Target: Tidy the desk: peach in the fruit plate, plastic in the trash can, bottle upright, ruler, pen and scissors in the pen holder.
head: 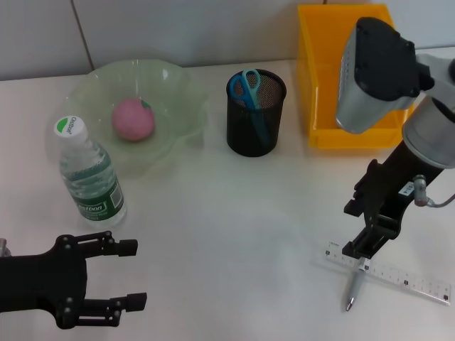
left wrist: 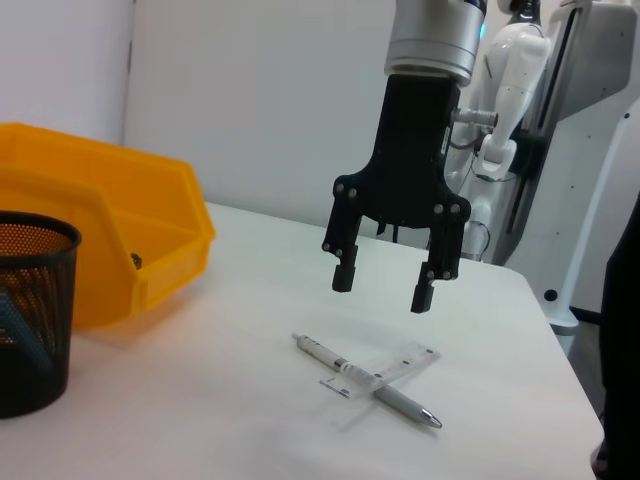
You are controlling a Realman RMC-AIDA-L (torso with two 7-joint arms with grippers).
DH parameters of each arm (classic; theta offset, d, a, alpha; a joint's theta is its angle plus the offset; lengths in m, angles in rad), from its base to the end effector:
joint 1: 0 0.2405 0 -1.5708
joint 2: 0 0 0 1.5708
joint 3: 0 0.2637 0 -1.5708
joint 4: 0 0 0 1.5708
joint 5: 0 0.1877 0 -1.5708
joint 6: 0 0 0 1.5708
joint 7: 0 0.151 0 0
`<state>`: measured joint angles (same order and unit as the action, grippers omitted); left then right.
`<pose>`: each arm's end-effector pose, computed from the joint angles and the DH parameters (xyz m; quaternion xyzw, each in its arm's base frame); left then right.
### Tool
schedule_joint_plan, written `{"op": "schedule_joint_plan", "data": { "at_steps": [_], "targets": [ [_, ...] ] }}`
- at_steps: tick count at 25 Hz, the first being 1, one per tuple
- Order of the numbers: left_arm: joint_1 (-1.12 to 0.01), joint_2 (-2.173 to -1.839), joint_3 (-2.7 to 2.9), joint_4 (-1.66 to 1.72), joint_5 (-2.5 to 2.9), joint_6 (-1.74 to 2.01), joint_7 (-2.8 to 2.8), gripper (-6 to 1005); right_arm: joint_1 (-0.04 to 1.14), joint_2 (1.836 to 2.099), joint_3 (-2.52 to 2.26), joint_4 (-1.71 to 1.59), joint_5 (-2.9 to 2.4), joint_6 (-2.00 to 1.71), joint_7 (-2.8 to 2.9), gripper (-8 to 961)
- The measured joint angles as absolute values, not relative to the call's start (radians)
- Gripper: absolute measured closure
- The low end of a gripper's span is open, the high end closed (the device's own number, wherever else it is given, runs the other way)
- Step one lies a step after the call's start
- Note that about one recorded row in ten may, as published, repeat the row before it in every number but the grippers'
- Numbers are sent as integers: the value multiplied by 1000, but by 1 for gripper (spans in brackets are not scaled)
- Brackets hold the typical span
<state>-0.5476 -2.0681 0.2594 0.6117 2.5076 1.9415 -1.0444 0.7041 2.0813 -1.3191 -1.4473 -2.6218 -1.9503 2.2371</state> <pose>-0.2735 0.2562 -0.0011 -0.9638 -0.1221 -0.2358 0.0243 0.1683 0.3128 0.0110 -0.9510 0.1598 -0.2617 0.0392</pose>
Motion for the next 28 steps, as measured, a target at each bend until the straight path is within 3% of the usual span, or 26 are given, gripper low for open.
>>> {"op": "schedule_joint_plan", "data": {
  "at_steps": [28],
  "targets": [
    [-551,-2068,264,598,2494,1932,-1048,185,623,2087,-1579,-1361,-2673,-1717,2453,265]
  ]
}}
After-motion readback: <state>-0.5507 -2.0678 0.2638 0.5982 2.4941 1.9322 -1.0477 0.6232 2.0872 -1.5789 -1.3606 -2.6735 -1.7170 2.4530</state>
